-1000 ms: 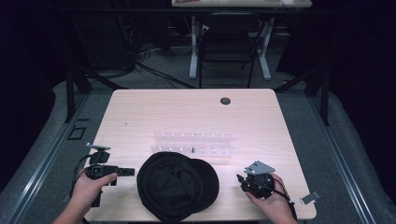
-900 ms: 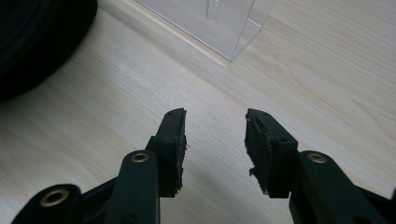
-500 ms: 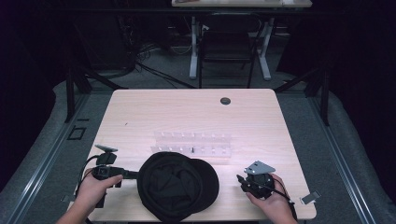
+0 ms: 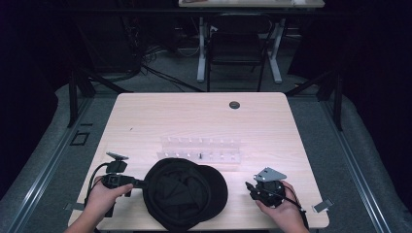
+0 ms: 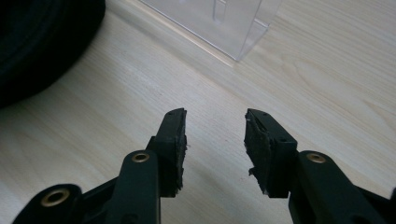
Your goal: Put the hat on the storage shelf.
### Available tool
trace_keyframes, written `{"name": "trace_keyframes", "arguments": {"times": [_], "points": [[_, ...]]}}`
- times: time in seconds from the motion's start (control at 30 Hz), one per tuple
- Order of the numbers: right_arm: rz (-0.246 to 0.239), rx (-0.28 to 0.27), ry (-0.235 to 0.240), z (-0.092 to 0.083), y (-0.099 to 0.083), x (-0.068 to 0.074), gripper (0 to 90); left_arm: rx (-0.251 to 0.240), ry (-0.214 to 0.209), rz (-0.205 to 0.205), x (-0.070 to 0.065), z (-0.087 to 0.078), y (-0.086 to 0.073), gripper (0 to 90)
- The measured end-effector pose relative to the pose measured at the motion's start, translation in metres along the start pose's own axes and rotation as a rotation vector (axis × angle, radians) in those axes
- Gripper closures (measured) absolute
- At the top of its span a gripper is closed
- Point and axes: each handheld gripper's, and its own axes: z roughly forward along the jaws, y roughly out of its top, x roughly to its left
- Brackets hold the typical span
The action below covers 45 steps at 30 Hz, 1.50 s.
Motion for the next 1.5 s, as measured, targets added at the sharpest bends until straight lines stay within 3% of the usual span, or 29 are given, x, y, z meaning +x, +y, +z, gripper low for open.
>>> {"name": "trace_keyframes", "arguments": {"times": [0.1, 0.2, 0.43, 0.6, 0.93, 1.5], "points": [[0.013, -0.010, 0.010, -0.002, 0.002, 0.001, 62.3, 0.001, 0.006, 0.005, 0.000, 0.002, 0.000, 63.9], [0.038, -0.051, 0.057, -0.008, 0.008, 0.004, 67.0, 0.001, 0.015, 0.022, 0.002, 0.003, 0.000, 62.7], [0.022, -0.050, 0.064, -0.007, 0.010, 0.009, 67.8, 0.003, 0.006, -0.021, 0.001, 0.004, 0.000, 59.4], [0.021, -0.043, 0.064, -0.005, 0.010, 0.010, 67.8, 0.019, 0.019, 0.000, 0.002, 0.006, 0.000, 57.0], [0.026, -0.042, 0.063, -0.002, 0.007, 0.008, 67.4, 0.034, 0.027, -0.007, -0.003, 0.011, 0.003, 73.8], [0.041, -0.043, 0.066, -0.004, 0.006, 0.006, 67.1, 0.061, 0.014, -0.044, -0.008, 0.011, 0.007, 85.1]]}}
